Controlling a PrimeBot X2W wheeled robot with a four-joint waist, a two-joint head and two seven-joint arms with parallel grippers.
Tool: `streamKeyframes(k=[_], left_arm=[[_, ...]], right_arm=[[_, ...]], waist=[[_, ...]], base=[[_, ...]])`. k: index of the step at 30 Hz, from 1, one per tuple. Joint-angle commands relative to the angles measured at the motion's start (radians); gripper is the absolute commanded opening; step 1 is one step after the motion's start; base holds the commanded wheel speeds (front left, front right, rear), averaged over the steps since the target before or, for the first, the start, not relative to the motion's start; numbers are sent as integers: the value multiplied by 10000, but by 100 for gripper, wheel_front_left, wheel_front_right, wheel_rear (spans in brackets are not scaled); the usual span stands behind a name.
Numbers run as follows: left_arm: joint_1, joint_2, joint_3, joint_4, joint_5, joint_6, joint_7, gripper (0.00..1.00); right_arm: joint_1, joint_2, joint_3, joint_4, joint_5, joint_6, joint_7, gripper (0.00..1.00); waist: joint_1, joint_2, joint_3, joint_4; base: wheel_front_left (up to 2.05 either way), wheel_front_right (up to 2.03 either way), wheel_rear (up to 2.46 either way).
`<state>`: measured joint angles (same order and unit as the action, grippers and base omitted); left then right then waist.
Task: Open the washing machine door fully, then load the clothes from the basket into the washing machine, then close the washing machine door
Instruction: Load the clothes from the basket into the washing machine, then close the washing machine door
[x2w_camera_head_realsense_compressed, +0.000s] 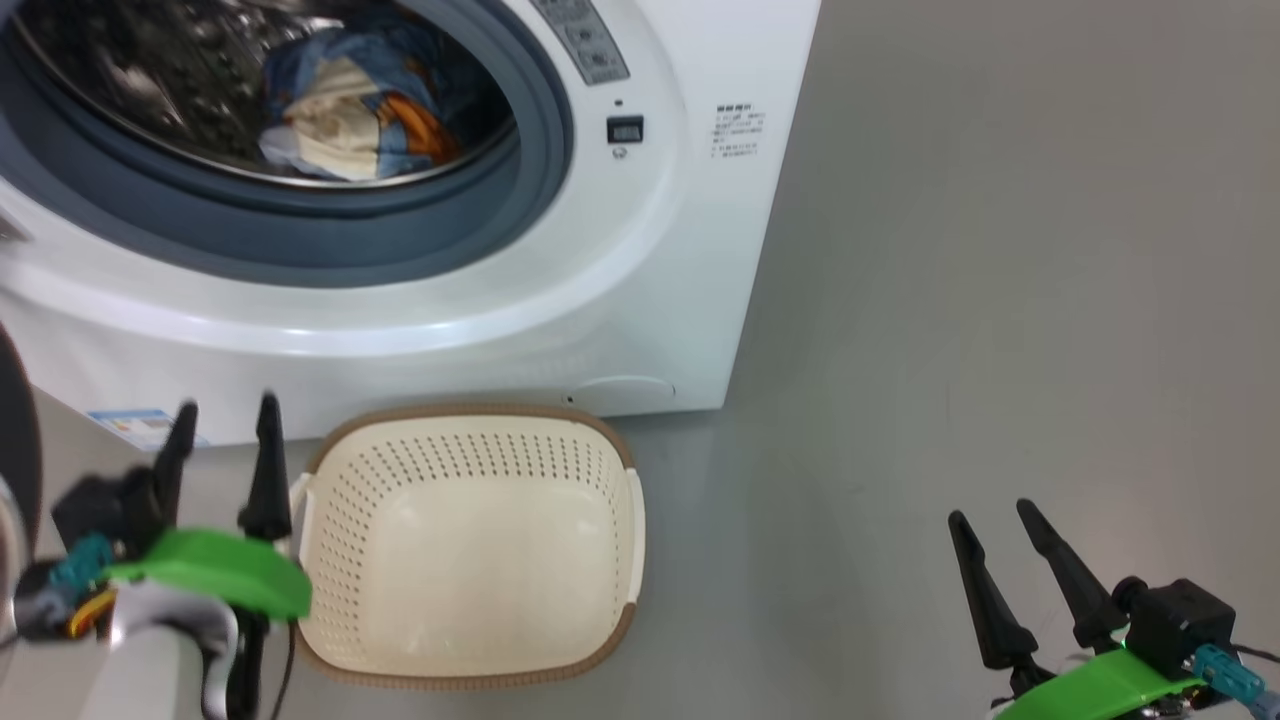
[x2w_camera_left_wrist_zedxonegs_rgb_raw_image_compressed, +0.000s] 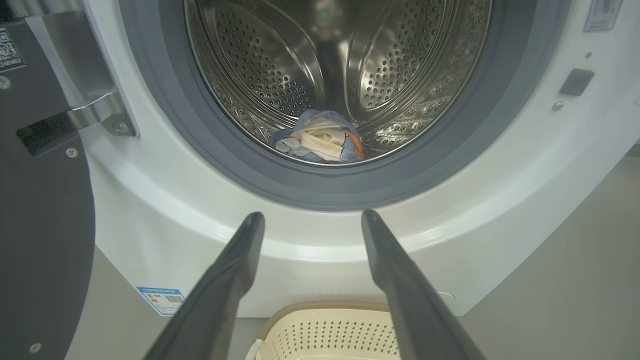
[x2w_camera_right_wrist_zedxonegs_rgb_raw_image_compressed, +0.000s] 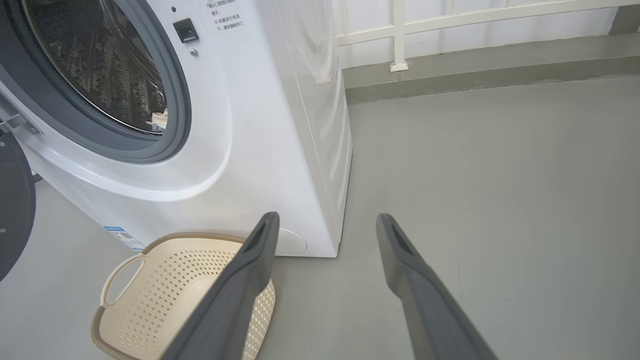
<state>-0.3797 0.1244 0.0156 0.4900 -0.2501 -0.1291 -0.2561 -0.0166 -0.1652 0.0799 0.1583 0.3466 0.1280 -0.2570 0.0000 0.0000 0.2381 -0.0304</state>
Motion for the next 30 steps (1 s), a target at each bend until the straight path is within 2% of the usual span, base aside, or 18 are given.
streamKeyframes(k=[1,18,30], left_arm=[[381,257,383,-395,152,-15,-57,100],[3215,72,728,-1800,91,-15,-57,100],[3798,-37,911,-2258,95,-15,-57,100]], right_arm=[[198,-175,195,-190,128,27,-48,100],[1440,-372,-166,-246,318,27,-48,100],[1647,-398,-239,-307,342,27,-48,100]], waist=[[0,0,-497,120],[0,0,-1700,202],[0,0,-1877,202]], base=[[0,0,0],[0,0,0],[0,0,0]])
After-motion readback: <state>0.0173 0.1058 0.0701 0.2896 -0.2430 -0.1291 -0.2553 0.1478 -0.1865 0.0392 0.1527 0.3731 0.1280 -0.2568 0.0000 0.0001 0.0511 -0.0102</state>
